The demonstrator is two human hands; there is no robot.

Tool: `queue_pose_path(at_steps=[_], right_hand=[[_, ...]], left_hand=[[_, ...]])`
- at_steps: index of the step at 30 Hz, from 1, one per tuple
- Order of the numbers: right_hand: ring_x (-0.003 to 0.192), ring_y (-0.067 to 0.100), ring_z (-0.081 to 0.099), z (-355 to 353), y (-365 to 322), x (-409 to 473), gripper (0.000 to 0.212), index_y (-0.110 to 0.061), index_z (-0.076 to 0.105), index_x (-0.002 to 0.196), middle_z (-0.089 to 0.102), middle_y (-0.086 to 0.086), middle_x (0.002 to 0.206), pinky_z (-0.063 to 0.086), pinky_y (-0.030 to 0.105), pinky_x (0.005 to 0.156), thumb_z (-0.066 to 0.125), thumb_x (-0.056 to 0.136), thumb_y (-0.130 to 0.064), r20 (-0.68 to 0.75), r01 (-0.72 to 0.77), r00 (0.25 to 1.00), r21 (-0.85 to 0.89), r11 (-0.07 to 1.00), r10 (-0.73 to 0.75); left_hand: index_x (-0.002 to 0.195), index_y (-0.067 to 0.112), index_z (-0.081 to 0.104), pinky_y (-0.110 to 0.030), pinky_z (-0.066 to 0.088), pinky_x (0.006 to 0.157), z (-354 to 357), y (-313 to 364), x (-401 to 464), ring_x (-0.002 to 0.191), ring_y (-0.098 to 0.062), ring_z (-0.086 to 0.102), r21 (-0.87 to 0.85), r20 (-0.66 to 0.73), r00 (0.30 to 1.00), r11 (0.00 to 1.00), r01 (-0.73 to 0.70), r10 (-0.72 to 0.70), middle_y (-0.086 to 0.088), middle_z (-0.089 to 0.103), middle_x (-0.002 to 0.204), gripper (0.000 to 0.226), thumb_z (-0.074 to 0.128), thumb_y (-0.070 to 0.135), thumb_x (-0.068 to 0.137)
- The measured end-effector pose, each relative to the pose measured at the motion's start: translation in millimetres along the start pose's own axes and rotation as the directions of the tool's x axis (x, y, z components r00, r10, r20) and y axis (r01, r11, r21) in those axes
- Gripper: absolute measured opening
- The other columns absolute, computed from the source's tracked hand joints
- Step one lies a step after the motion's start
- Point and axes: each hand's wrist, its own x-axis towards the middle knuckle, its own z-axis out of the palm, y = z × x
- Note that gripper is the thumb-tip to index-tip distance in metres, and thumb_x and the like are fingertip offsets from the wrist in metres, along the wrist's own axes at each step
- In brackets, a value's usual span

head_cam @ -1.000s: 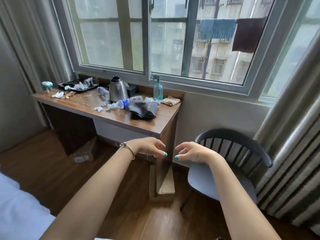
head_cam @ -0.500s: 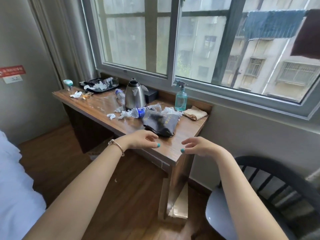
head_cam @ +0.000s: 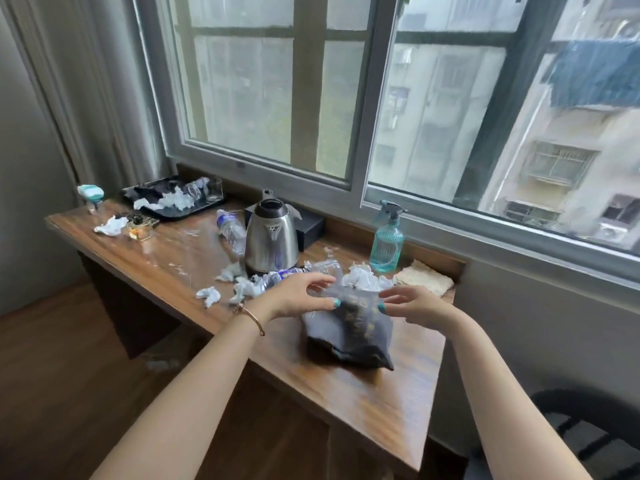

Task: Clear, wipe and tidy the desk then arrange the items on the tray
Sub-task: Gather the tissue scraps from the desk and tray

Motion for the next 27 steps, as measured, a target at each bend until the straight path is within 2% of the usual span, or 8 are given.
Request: queue_pose_path(at_steps=[5, 9, 12, 15, 18, 22, 25, 27], right_hand=[[0.113, 0.012, 0.058, -5.9, -6.5, 47.9, 0.030, -0.032, 0.062, 0.116, 0.062, -0.003, 0.123, 0.046, 0.034, 0.100, 0.071, 0.088, -0.032, -0.068, 0.011, 0.998, 0.021, 1.000, -0.010], [0.120, 0.015, 0.055, -14.6, 1.5, 80.1, 0.038, -0.027, 0.063, 0.122, 0.060, -0.006, 0.126, 0.045, 0.033, 0.102, 0.074, 0.086, -0.026, -0.136, 0.035, 0.990, 0.077, 0.996, -0.025], [0.120, 0.009, 0.050, -20.5, 12.3, 106.0, 0.039, -0.036, 0.061, 0.118, 0.058, -0.012, 0.125, 0.038, 0.027, 0.096, 0.076, 0.084, -0.024, -0.214, 0.089, 0.974, 0.069, 0.994, -0.072], [0.120, 0.007, 0.050, -19.2, 29.9, 133.4, 0.044, -0.039, 0.061, 0.119, 0.058, -0.013, 0.127, 0.038, 0.027, 0.100, 0.078, 0.081, -0.024, -0.258, 0.120, 0.960, 0.014, 0.993, -0.112], [0.130, 0.005, 0.043, -13.5, 45.9, 162.0, 0.056, -0.035, 0.060, 0.129, 0.048, -0.017, 0.137, 0.031, 0.032, 0.113, 0.081, 0.078, -0.022, -0.209, 0.190, 0.958, -0.048, 0.981, -0.196], [0.144, 0.010, 0.025, -7.9, 62.3, 198.9, 0.070, -0.040, 0.048, 0.137, 0.031, -0.013, 0.153, 0.021, 0.032, 0.118, 0.082, 0.077, -0.033, -0.061, 0.341, 0.927, -0.271, 0.900, -0.369], [0.148, 0.011, 0.014, 0.0, 76.8, 215.3, 0.077, -0.041, 0.041, 0.143, 0.020, -0.012, 0.158, 0.014, 0.030, 0.117, 0.079, 0.076, -0.048, 0.029, 0.441, 0.882, -0.402, 0.802, -0.470], [0.148, 0.015, 0.015, 5.5, 83.4, 221.7, 0.075, -0.039, 0.041, 0.144, 0.021, -0.008, 0.160, 0.015, 0.035, 0.118, 0.075, 0.078, -0.053, 0.048, 0.480, 0.858, -0.428, 0.766, -0.511]], left_hand=[[0.137, 0.029, 0.050, -0.016, 0.035, 0.094, -9.2, -27.1, 62.0, 0.114, 0.000, 0.050, 0.065, 0.098, 0.994, 0.997, -0.047, 0.040, 0.016, 0.054, 0.127, 0.061, 0.073, 0.038, 0.081], [0.136, 0.030, 0.051, -0.019, 0.037, 0.098, 2.8, -42.3, 102.7, 0.118, -0.003, 0.050, 0.018, 0.102, 0.992, 0.997, -0.070, 0.068, 0.010, 0.055, 0.134, 0.058, 0.071, 0.038, 0.083], [0.138, 0.025, 0.050, -0.018, 0.034, 0.099, 6.0, -47.5, 130.5, 0.120, -0.002, 0.046, 0.054, 0.088, 0.991, 0.993, -0.109, 0.104, 0.008, 0.051, 0.138, 0.057, 0.070, 0.031, 0.085], [0.136, 0.023, 0.053, -0.017, 0.034, 0.102, 9.9, -49.7, 145.9, 0.120, -0.002, 0.047, 0.046, 0.001, 0.989, 0.988, -0.150, 0.150, 0.007, 0.053, 0.135, 0.055, 0.071, 0.025, 0.085], [0.133, 0.028, 0.055, -0.020, 0.035, 0.106, 9.1, -54.7, 154.5, 0.123, -0.003, 0.048, -0.030, -0.084, 0.987, 0.990, -0.141, 0.138, 0.011, 0.053, 0.134, 0.051, 0.070, 0.024, 0.085], [0.126, 0.035, 0.056, 0.000, 0.029, 0.095, 1.5, -65.3, 163.7, 0.116, 0.012, 0.046, -0.122, -0.156, 0.984, 0.987, -0.102, 0.082, 0.016, 0.055, 0.129, 0.046, 0.072, 0.022, 0.085], [0.126, 0.033, 0.056, -0.004, 0.027, 0.101, -2.5, -72.1, 166.6, 0.123, 0.008, 0.043, -0.094, -0.101, 0.991, 0.991, -0.096, 0.087, 0.018, 0.052, 0.131, 0.046, 0.068, 0.042, 0.082], [0.121, 0.042, 0.054, -0.006, 0.027, 0.103, -3.9, -75.9, 167.6, 0.123, 0.011, 0.041, -0.101, -0.076, 0.993, 0.990, -0.095, 0.087, 0.024, 0.050, 0.129, 0.047, 0.061, 0.054, 0.077]])
